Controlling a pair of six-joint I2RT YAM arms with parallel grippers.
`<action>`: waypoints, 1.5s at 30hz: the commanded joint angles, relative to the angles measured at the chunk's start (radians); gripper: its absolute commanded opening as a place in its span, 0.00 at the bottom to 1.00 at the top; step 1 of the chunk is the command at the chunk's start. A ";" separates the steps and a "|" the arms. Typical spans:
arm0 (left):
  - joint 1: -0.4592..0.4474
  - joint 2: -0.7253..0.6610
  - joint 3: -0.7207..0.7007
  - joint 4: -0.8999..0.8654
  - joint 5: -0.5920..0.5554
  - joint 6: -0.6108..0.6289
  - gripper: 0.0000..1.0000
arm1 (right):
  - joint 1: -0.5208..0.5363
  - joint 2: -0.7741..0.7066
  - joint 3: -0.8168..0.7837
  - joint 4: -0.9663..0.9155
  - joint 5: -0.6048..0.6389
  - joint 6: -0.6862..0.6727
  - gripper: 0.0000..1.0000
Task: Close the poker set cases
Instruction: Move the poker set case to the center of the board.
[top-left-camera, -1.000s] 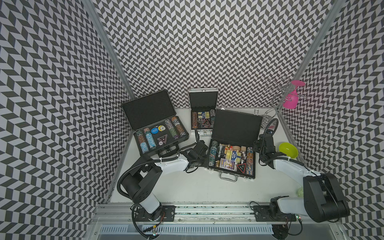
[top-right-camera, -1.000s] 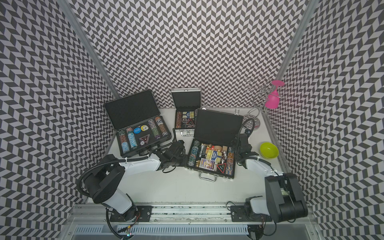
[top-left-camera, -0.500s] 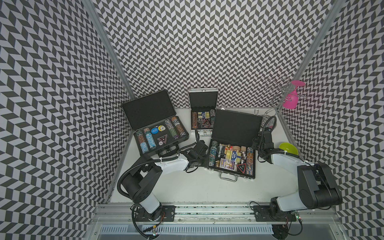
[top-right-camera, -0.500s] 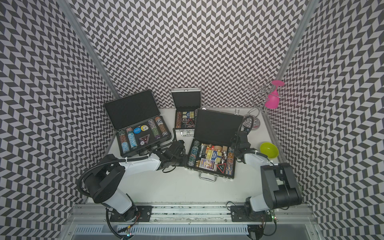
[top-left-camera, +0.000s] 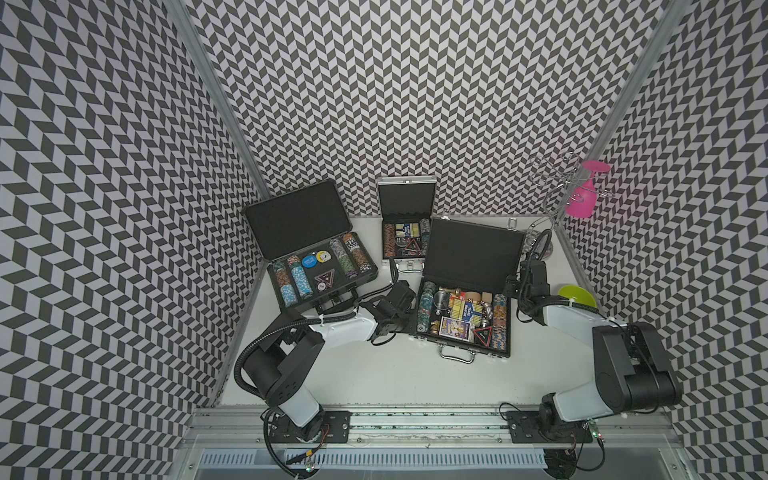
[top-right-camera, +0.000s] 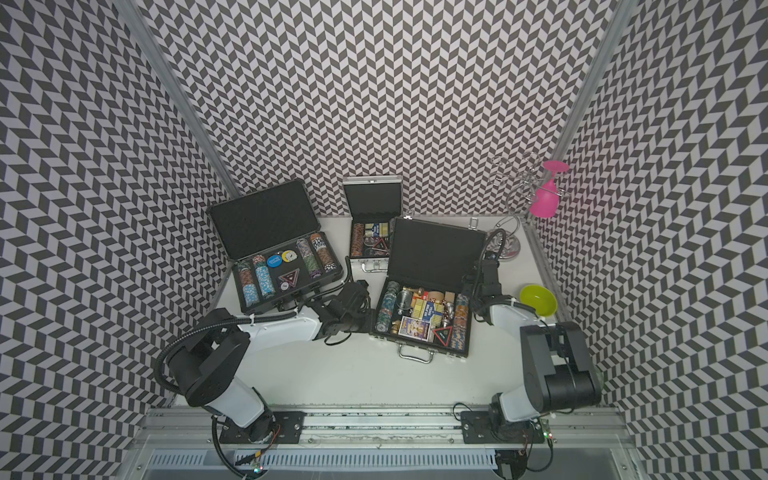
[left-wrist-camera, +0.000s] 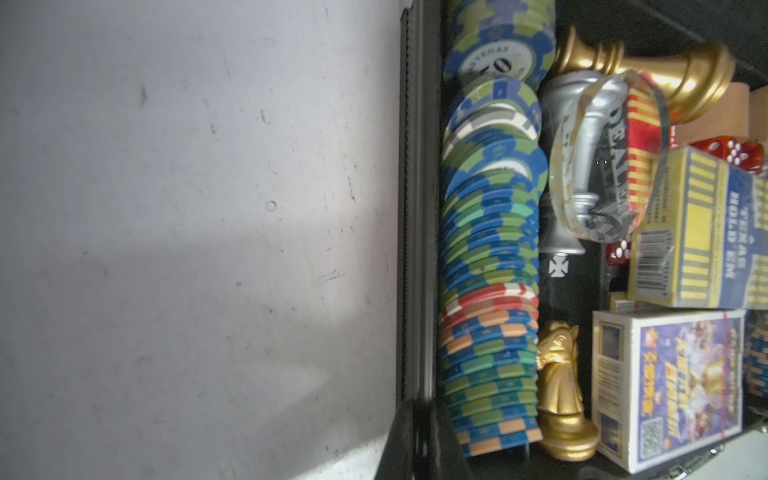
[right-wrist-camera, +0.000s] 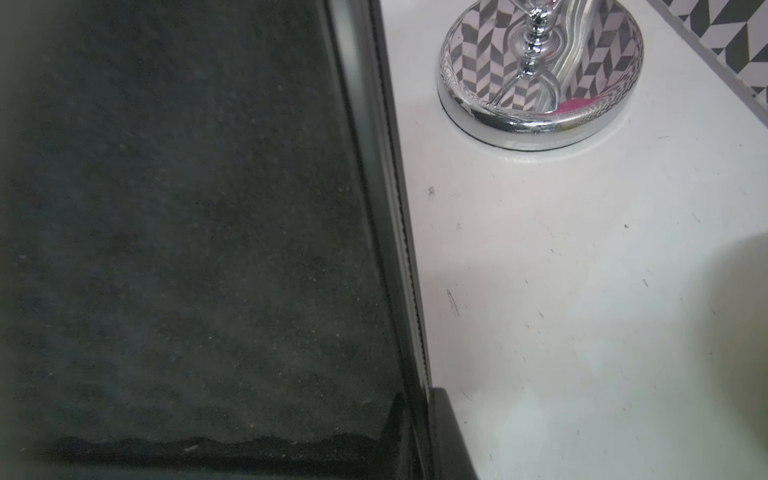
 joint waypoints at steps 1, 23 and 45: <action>0.010 -0.007 -0.031 -0.061 0.006 -0.039 0.00 | 0.016 -0.027 -0.007 0.112 -0.137 -0.015 0.09; 0.020 -0.123 -0.102 -0.092 -0.070 -0.131 0.00 | 0.175 0.053 0.057 0.184 -0.231 -0.053 0.09; 0.056 -0.249 -0.151 -0.195 -0.185 -0.180 0.04 | 0.295 0.176 0.179 0.168 -0.196 -0.029 0.14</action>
